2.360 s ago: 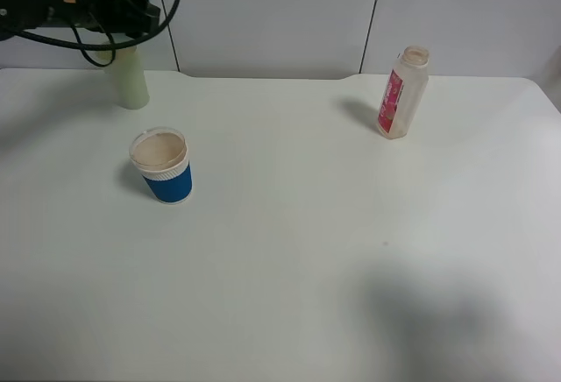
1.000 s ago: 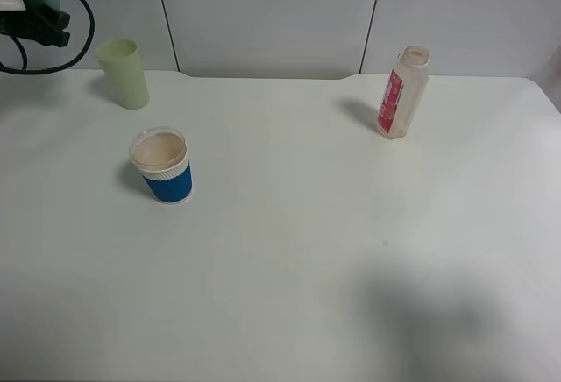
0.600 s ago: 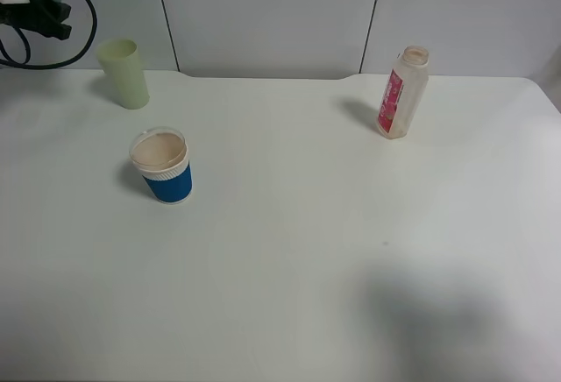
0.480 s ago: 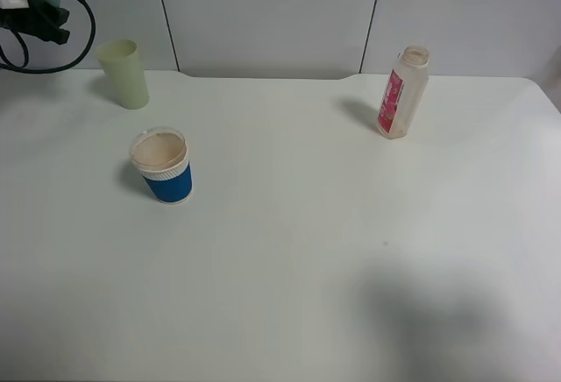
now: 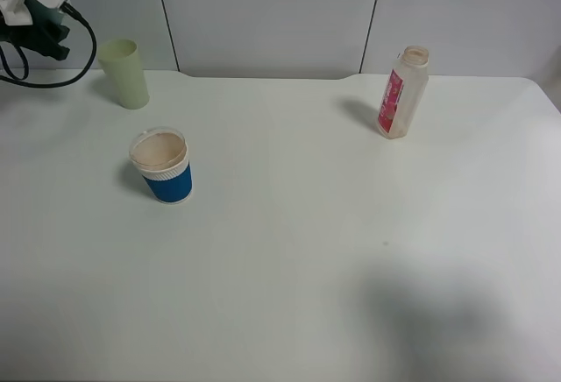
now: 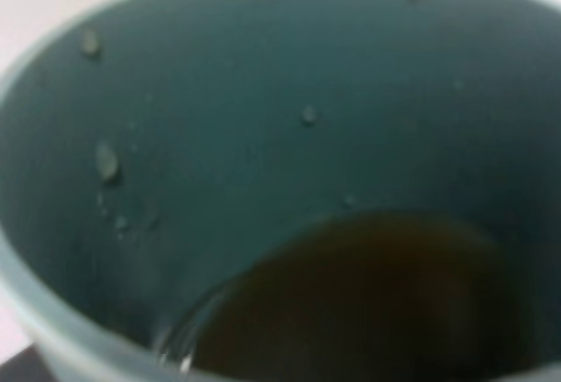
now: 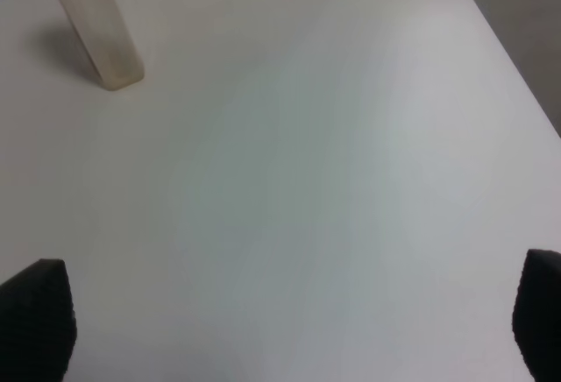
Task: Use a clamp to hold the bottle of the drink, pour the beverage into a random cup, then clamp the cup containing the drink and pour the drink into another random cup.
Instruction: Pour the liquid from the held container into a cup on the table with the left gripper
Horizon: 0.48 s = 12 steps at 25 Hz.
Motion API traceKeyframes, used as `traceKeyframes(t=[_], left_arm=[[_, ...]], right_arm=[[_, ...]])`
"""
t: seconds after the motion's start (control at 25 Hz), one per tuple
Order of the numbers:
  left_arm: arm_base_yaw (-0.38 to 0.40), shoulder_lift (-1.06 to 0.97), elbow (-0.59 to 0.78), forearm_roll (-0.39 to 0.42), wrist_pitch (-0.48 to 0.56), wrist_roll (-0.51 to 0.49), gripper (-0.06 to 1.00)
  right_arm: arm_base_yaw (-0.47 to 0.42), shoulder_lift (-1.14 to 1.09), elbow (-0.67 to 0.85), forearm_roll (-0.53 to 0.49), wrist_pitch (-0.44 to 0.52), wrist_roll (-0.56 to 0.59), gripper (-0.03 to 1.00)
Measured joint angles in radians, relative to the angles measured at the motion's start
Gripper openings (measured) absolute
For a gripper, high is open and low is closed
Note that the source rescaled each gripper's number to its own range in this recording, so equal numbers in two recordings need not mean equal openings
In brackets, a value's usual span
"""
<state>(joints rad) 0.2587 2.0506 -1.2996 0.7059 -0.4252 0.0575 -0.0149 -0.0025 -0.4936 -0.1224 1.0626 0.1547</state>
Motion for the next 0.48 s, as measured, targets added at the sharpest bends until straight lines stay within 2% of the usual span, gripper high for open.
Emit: traceKeyframes(t=[0.48], left_arm=[[-0.053,0.010,-0.034,0.038,0.066,0.017,0.00]], right_arm=[[0.000,0.000,0.000,0.000,0.000,0.000,1.00]])
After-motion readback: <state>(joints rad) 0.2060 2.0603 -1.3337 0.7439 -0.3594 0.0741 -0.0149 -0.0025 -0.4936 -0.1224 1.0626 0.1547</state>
